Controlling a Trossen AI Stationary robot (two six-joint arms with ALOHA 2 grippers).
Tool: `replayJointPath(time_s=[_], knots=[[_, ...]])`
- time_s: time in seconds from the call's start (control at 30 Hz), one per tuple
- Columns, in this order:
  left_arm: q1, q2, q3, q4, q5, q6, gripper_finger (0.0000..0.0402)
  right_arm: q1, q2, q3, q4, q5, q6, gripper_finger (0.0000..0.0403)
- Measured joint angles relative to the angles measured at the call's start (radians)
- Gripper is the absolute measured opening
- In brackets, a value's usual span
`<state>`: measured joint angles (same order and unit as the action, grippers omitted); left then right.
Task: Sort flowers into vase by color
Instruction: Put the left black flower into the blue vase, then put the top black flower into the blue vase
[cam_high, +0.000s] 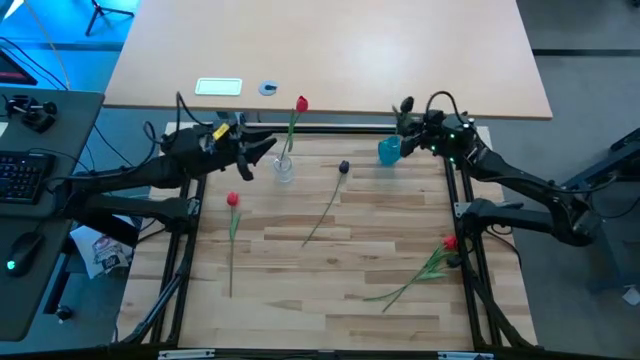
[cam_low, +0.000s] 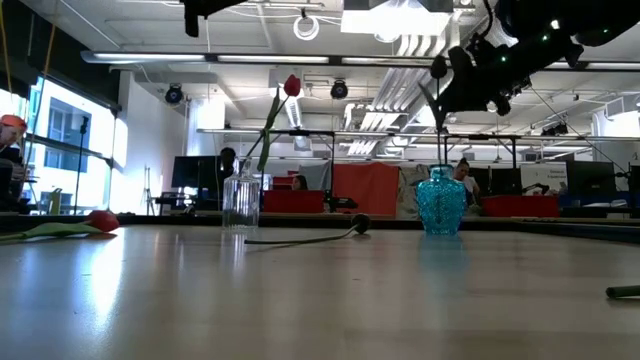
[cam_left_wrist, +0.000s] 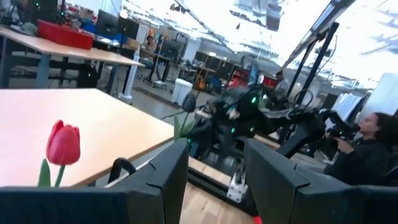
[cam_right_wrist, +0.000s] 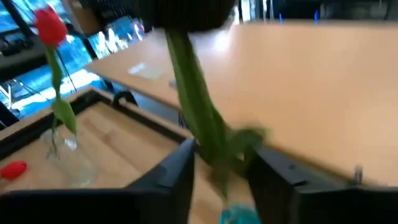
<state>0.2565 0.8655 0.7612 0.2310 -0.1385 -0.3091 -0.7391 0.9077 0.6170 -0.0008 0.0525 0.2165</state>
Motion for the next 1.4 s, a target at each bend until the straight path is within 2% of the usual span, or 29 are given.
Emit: replayJointPath(time_s=[0.2, 0.33, 0.53, 0.73, 0.8, 0.97, 1.1, 1.4], knots=[[0.000, -0.028, 0.000, -0.002, 0.032, -0.003, 0.0145, 0.000, -0.003, 0.069, -0.238, 0.003, 0.036, 0.0255], [0.000, -0.028, 0.000, -0.005, 0.031, -0.003, 0.0145, 0.000, -0.012, 0.177, -0.457, -0.003, -0.031, 0.0305], [0.000, -0.028, 0.000, -0.069, 0.024, -0.003, 0.0145, 0.000, -0.027, 0.322, -0.740, -0.005, -0.067, 0.0322], [0.000, -0.026, -0.001, -0.106, 0.023, -0.047, 0.0145, 0.007, -0.080, 0.310, -0.873, -0.092, 0.037, 0.0316], [0.000, -0.025, -0.001, -0.105, 0.023, -0.056, 0.0145, 0.031, -0.109, 0.270, -0.887, -0.130, 0.083, 0.0314], [0.000, -0.024, -0.001, -0.105, 0.019, -0.055, 0.0145, 0.142, -0.186, 0.146, -0.878, -0.146, 0.247, 0.0314], [0.000, -0.024, -0.001, -0.105, -0.001, -0.055, 0.0145, 0.269, -0.210, 0.035, -0.733, -0.185, 0.434, 0.0314], [0.000, -0.024, -0.001, -0.105, -0.006, -0.055, 0.0145, 0.536, -0.075, -0.103, -0.425, -0.153, 0.666, 0.0314]])
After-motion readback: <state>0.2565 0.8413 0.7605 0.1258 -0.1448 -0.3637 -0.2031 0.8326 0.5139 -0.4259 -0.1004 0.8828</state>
